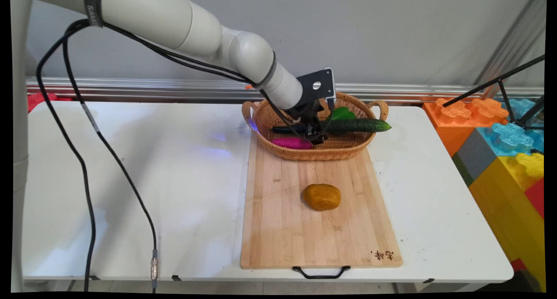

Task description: Pick up the cucumber from the vegetable basket, then place the picked object on the cutting board

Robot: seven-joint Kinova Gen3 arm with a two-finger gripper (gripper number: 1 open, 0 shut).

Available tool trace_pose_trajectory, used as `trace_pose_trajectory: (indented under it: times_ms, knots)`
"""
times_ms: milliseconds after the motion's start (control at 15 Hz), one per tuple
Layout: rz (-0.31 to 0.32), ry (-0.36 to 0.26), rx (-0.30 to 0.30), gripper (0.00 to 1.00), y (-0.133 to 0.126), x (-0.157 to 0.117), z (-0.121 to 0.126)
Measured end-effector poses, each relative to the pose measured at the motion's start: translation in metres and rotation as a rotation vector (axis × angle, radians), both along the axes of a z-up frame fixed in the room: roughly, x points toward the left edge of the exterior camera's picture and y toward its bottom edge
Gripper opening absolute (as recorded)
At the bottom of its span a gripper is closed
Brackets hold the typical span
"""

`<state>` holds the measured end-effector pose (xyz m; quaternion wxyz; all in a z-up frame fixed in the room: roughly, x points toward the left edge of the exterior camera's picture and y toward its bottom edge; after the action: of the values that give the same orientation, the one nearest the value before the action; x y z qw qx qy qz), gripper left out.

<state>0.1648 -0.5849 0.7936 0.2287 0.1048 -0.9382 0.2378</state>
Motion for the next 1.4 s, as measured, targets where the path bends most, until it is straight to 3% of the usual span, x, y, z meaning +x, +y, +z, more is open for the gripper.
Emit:
trace_pose_trajectory:
  times_ms: [467, 533, 1067, 1200, 1400]
  knots:
    - [0.006, -0.011, -0.011, 1.0, -0.006, -0.003, -0.012]
    - [0.005, -0.013, -0.011, 0.0, -0.007, -0.003, -0.013]
    - [-0.007, -0.02, -0.008, 0.0, -0.004, -0.001, -0.018]
    - [-0.016, -0.01, -0.017, 0.0, 0.0, -0.001, -0.009]
    - [-0.03, 0.014, -0.056, 0.0, 0.009, 0.0, 0.023]
